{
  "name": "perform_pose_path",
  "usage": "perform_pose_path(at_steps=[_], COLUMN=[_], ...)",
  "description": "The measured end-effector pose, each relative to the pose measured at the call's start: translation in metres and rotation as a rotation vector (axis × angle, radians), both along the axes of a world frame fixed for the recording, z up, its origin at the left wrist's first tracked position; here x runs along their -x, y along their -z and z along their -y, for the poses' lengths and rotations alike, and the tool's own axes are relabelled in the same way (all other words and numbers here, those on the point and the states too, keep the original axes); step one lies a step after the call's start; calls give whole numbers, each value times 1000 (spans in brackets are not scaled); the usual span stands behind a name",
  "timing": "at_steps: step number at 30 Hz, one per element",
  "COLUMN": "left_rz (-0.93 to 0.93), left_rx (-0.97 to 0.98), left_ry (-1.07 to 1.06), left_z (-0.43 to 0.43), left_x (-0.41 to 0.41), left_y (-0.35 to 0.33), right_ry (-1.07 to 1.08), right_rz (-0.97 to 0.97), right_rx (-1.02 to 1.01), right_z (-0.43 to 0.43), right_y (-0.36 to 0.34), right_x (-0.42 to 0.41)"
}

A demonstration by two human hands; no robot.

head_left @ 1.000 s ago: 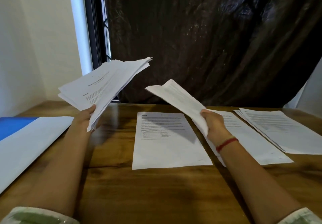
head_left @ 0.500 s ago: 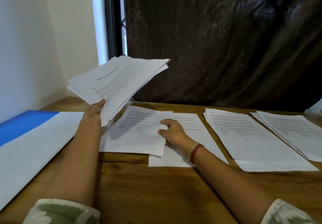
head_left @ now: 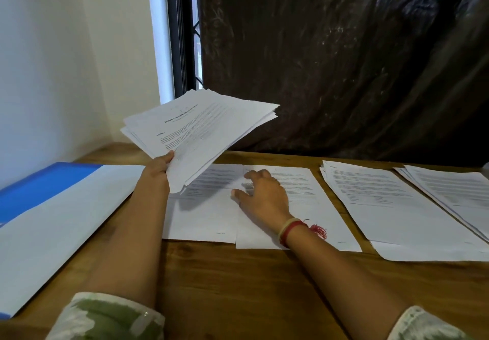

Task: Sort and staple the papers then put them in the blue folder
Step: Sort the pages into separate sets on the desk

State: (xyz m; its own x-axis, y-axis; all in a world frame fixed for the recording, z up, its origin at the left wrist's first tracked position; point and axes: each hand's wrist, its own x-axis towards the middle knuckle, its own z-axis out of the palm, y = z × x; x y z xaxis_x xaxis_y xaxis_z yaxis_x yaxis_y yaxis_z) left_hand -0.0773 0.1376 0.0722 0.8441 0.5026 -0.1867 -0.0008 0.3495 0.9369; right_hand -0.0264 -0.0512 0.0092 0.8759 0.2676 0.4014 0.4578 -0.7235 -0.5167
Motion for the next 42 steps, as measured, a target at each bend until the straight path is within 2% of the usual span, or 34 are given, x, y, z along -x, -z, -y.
perform_pose_path(at_steps=[2, 4, 6, 18, 28, 30, 31, 33, 35, 37, 40, 42], left_rz=[-29, -48, -66, -54, 4, 42, 76, 136, 178, 188, 173, 168], left_rx=[16, 31, 72, 91, 142, 139, 126, 82, 38, 0, -63, -114], left_ry=[-34, -43, -29, -14, 8, 34, 66, 125, 195, 249, 280, 322], left_z=[2, 4, 6, 6, 5, 3, 2, -5, -10, -9, -10, -9], left_x=[1, 0, 0, -9, -21, -24, -25, -30, -35, -37, -43, -48], left_y=[0, 1, 2, 9, 16, 19, 22, 27, 31, 29, 29, 32], right_ry=[-76, -160, -219, -229, -179, -154, -127, -31, 32, 52, -3, -112], right_rz=[-16, -31, -35, -76, -23, -3, 0, -58, -223, -320, -431, -584], right_rx=[51, 206, 275, 298, 334, 237, 115, -252, -698, -968, -835, -826], right_z=[5, 4, 2, 1, 0, 0, 2, 9, 27, 51, 73, 76], right_y=[3, 9, 13, 15, 13, 13, 10, 4, -8, -21, -38, -42], right_x=[-1, -1, -2, 3, 7, 1, -1, -11, -21, -30, -27, -25])
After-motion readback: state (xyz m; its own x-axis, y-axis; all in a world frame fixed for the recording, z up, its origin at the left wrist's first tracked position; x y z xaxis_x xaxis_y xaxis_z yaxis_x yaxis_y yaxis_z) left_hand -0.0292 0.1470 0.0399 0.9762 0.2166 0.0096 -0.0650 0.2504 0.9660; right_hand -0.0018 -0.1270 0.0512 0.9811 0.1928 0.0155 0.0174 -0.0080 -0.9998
